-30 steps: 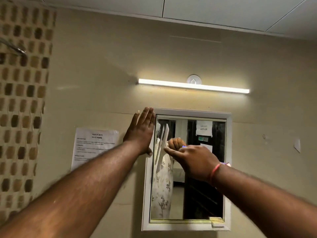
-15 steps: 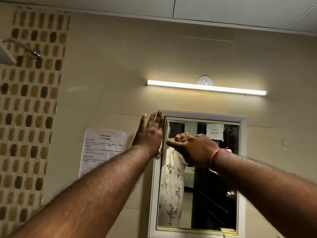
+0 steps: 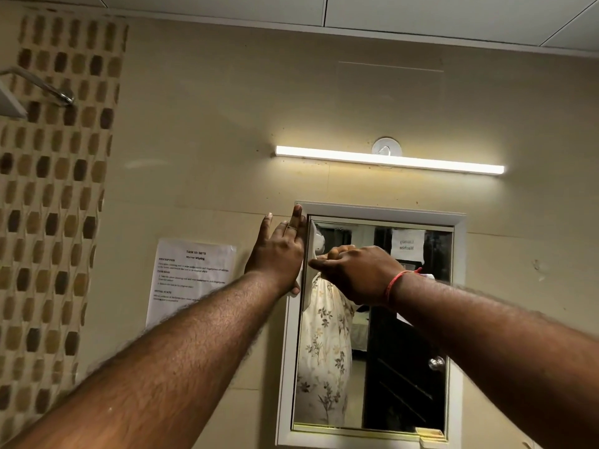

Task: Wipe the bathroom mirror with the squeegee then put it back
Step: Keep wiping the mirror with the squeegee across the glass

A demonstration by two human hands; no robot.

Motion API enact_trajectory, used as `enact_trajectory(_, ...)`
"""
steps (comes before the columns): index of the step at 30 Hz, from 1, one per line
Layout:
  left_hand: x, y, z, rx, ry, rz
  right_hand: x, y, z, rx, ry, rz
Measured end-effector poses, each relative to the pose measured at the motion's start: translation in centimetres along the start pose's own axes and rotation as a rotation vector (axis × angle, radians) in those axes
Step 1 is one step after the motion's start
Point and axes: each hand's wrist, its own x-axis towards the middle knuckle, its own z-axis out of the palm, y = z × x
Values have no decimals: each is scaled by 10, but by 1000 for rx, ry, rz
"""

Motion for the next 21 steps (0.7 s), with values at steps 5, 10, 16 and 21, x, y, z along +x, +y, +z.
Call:
enact_trajectory(5, -3, 1, -6, -22, -32, -1, 0, -3, 9, 32, 33, 66)
enact_trajectory(10, -6, 4, -9, -13, -40, -4, -15, 6, 11, 57, 61, 100)
enact_trajectory(16, -11, 8, -15, -45, -36, -11, -43, 30, 10, 88, 35, 160)
enact_trajectory(21, -16, 10, -10, -131, -26, -24, -62, 41, 2, 76, 28, 172)
